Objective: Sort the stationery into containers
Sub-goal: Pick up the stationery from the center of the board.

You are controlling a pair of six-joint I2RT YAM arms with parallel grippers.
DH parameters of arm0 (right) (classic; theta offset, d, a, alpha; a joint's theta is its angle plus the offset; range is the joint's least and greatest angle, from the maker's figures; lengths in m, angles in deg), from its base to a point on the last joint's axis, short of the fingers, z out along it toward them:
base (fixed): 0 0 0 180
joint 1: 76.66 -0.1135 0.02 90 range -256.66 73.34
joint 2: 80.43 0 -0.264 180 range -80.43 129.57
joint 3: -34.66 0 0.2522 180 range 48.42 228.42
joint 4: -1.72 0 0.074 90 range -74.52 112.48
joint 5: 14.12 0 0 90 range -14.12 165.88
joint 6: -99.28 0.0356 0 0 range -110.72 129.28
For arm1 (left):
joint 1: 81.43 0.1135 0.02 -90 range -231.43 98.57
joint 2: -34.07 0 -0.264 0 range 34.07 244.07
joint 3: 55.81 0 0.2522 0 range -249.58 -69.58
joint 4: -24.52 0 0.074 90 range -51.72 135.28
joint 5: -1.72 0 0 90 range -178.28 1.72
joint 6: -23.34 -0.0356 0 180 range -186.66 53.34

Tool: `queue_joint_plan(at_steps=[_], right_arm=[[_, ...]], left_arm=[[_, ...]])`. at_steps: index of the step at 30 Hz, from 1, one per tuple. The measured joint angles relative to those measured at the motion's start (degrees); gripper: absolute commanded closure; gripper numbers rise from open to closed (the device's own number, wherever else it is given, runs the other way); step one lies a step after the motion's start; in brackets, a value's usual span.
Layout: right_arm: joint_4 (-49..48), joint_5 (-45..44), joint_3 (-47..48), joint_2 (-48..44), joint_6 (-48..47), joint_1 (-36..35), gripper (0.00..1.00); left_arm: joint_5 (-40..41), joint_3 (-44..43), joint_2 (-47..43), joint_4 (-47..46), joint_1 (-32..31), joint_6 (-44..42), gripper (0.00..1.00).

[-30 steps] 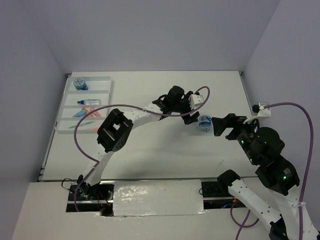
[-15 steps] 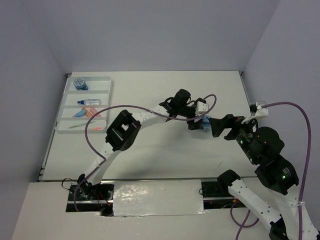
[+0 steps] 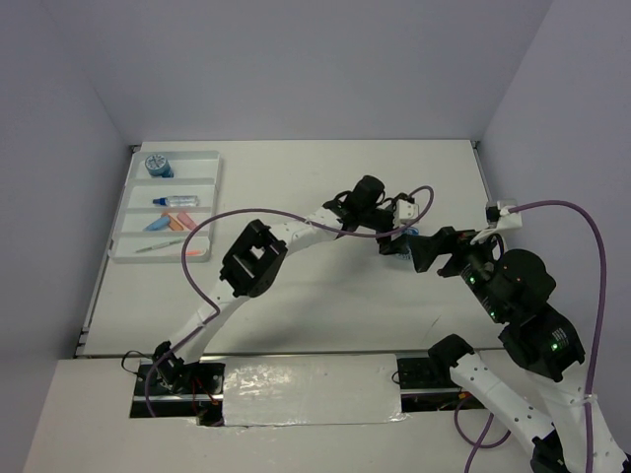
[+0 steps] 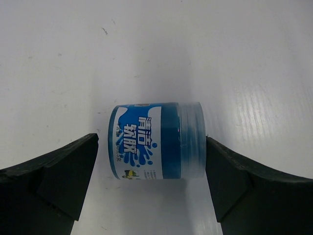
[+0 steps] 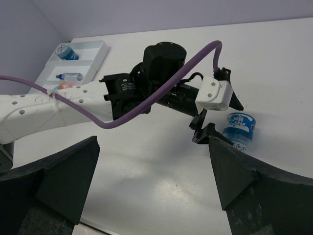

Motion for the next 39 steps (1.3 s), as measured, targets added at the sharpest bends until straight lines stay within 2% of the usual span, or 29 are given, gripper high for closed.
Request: queue_joint_plan(at_steps=[1,5,6,8,10,13,14,17,21,25,31,34,39], right_arm=[[-0.11,0.15,-0.02,-0.02,-0.04,-0.02,0.00],[-0.31,0.15,-0.04,-0.31,-0.15,-0.24,0.00],[-0.31,0.15,-0.04,-0.48,-0.15,-0.35,0.00],[-0.33,0.09,-0.04,-0.87,-0.17,-0.61,0.00],[-0.35,-0.11,-0.04,-1.22,-0.20,-0.90,0.00],[-0.39,-0.52,-0.04,-1.51,-0.39,-1.31,0.00],[-0.44,-0.66,-0.04,-1.57,-0.48,-1.40,0.00],[-0.74,-1.29,-0.13,-1.81,-0.61,-1.62,0.00],[-1.16,-2.29,-0.15,-1.84,-0.50,-1.70,0.00],[-3.04,-3.39,-1.01,-2.51,0.48,-1.77,0.00],[-12.13,-2.08,-8.41,-6.99,0.42,-1.77,0.00],[-18.34,1.60,-11.98,-7.04,-1.25,-1.77,0.00],[-30.47,11.82,-16.83,-1.88,-5.16,-1.77,0.00]], left_arm=[[0.24,-0.17,0.00,0.22,-0.09,-0.02,0.03],[2.10,-0.37,0.00,0.81,-0.70,-0.28,0.23],[2.54,-0.48,0.00,1.16,-0.92,-0.42,0.42],[3.50,-1.05,0.00,2.21,-1.40,-0.63,0.63],[4.57,-1.29,0.00,2.62,-1.95,-0.63,0.67],[5.77,-1.33,0.00,2.54,-2.69,-0.35,0.88],[6.27,-1.25,-0.04,2.32,-2.93,-0.13,1.00],[9.70,1.44,-1.77,0.74,-3.39,2.64,1.00],[17.59,12.90,-9.27,-3.26,-3.58,8.76,1.00],[21.99,21.20,-18.14,-3.21,-0.85,21.22,1.00],[16.96,25.35,-32.61,-3.43,10.93,43.67,1.00],[18.25,27.91,-40.96,-1.18,16.96,51.28,1.00],[18.51,34.58,-53.59,1.73,22.60,67.06,1.00]])
